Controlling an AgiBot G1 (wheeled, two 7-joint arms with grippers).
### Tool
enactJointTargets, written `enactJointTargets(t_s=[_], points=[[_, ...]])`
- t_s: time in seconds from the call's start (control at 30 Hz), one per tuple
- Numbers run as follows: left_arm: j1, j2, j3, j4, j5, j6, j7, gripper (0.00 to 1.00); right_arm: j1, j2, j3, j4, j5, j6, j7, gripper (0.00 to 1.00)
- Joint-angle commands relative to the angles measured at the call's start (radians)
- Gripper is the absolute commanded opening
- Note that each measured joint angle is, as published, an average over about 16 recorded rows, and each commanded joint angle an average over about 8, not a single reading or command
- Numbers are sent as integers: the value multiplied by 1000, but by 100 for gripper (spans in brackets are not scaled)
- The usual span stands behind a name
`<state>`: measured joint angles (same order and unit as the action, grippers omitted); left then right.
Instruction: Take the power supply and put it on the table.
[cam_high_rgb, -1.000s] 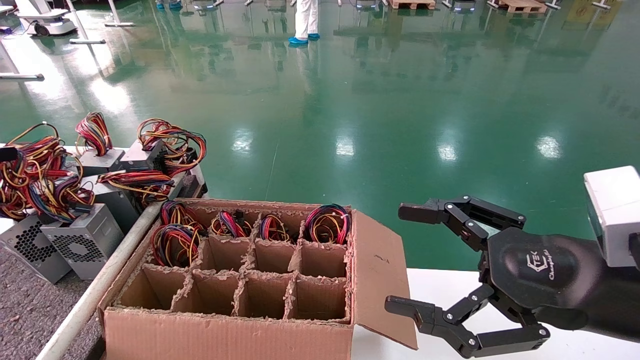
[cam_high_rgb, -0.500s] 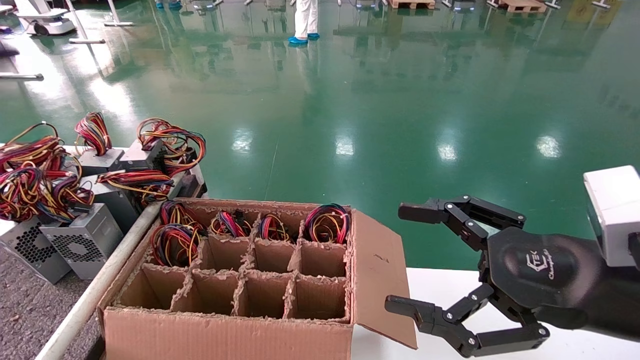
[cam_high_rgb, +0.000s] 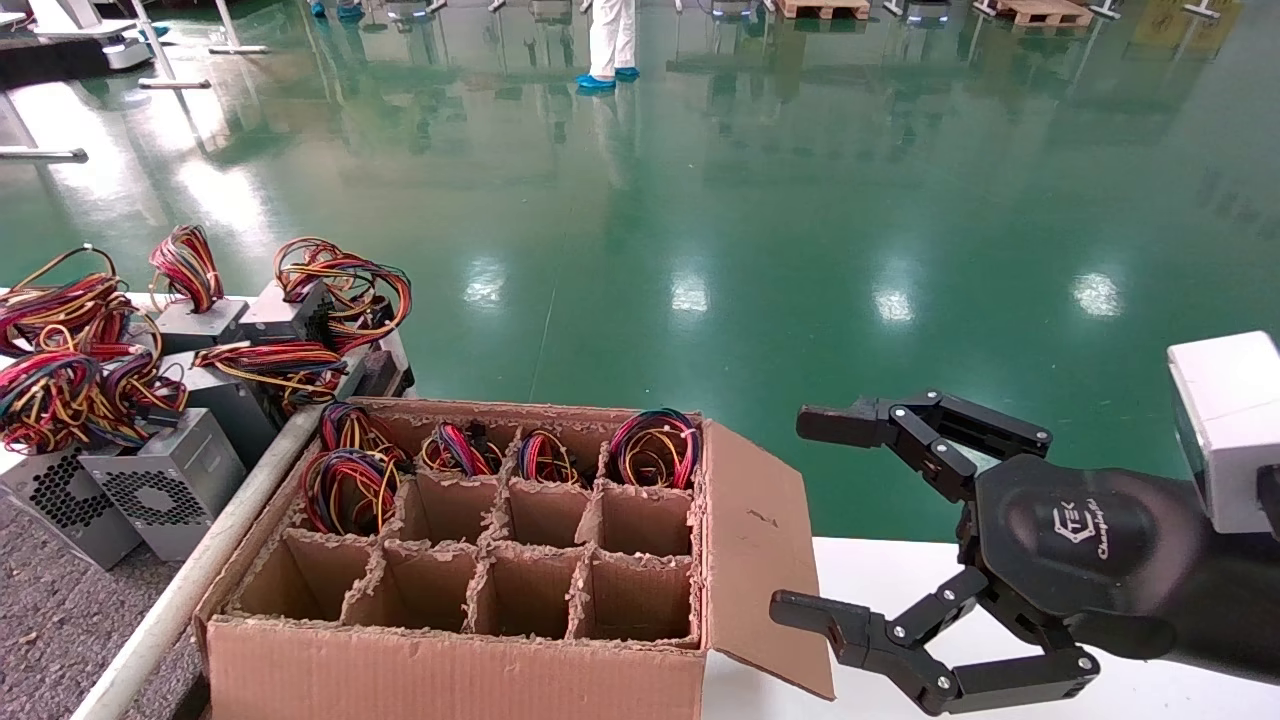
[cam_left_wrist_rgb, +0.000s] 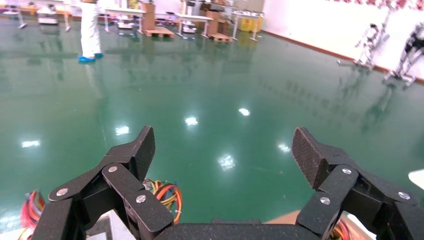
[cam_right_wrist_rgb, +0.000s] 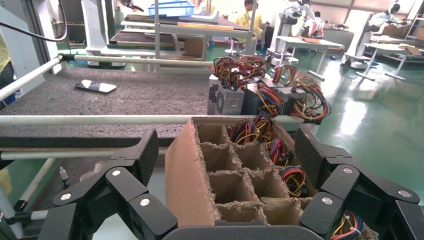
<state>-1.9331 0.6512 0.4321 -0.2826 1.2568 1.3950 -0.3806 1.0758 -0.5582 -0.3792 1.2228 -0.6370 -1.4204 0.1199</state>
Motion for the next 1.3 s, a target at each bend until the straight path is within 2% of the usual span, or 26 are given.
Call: enactJointTargets(t_s=[0.03, 1.3], points=[[34, -2, -6, -40, -21, 4, 8, 100, 0, 0, 0, 0, 0, 0, 0, 100], [685, -32, -122, -799, -420, 80, 154, 100, 0, 0, 0, 0, 0, 0, 0, 100]])
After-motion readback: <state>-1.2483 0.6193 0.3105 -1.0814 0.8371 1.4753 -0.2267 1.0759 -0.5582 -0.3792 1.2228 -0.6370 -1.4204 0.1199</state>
